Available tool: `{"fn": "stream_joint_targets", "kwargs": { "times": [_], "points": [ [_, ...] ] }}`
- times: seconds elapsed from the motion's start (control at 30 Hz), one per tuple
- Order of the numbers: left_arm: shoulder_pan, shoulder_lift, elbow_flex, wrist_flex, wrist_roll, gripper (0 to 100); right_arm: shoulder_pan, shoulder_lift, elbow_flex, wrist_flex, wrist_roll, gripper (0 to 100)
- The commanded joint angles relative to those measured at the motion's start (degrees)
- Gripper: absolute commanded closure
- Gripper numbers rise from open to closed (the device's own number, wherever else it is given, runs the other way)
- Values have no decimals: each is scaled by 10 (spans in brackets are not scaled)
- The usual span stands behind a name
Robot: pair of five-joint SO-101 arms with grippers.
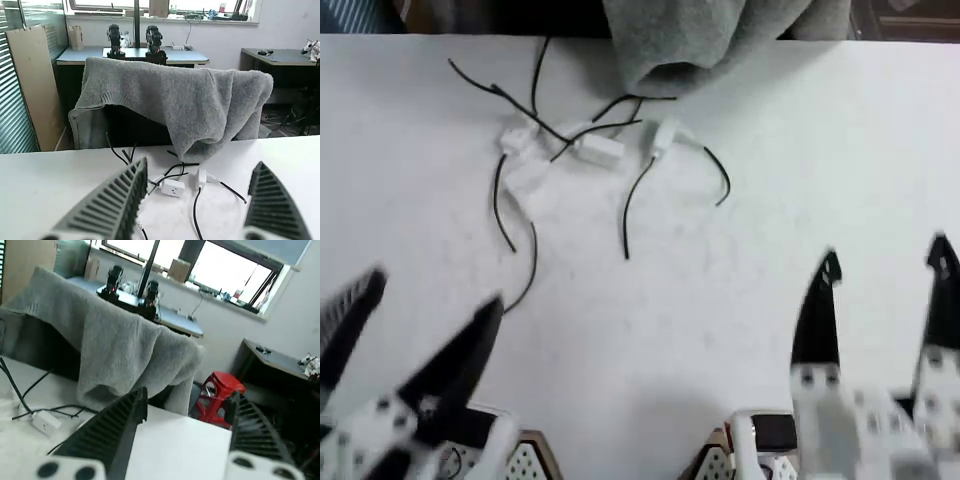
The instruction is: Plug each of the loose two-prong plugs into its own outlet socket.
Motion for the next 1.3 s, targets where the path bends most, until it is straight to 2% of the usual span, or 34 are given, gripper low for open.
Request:
{"fn": "stream_joint_targets", "kwargs": {
  "times": [0.0,0.37,0.5,0.63,0.77,0.9,1.0,1.17,1.27],
  "points": [
    [-5,-80,72,-22,2,679,-6,-70,18,4,-12,744],
    [-17,-283,275,-45,6,680,-2,-275,252,-17,-12,744],
    [-116,-338,350,-69,6,680,29,-275,303,-17,-12,744],
    [-199,-346,357,-69,2,680,86,-276,328,-21,-13,744],
    [-194,-345,393,-81,2,680,91,-276,333,-21,-13,744],
    [-182,-344,466,-142,1,688,91,-276,379,-51,-13,745],
    [-182,-344,527,-192,-22,758,91,-276,437,-93,-13,771],
    [-181,-344,654,-295,-146,902,90,-276,528,-157,-11,934],
    [-180,-344,724,-334,-142,983,58,-276,566,-172,-10,981]
  ]
}}
